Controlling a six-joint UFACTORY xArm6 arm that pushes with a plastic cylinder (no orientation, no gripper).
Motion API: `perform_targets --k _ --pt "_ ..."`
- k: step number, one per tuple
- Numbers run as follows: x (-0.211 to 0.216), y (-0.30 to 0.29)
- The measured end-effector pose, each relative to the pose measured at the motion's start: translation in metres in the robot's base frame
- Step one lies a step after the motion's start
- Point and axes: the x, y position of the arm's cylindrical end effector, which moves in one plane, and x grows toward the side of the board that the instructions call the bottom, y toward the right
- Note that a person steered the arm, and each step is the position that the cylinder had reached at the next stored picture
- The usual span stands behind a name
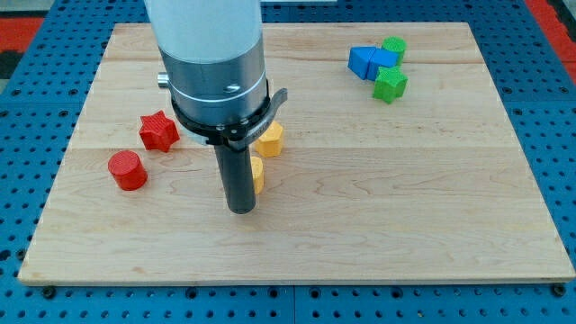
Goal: Push the red circle into the red star
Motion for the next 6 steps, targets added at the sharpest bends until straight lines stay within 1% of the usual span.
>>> perform_targets --k 2,3,4,5,6 --pt "-0.048 -0.011" --pt "-0.062 -0.011" --pt "-0.088 -0.005" --pt "-0.089 0.004" --pt "0.008 -0.002"
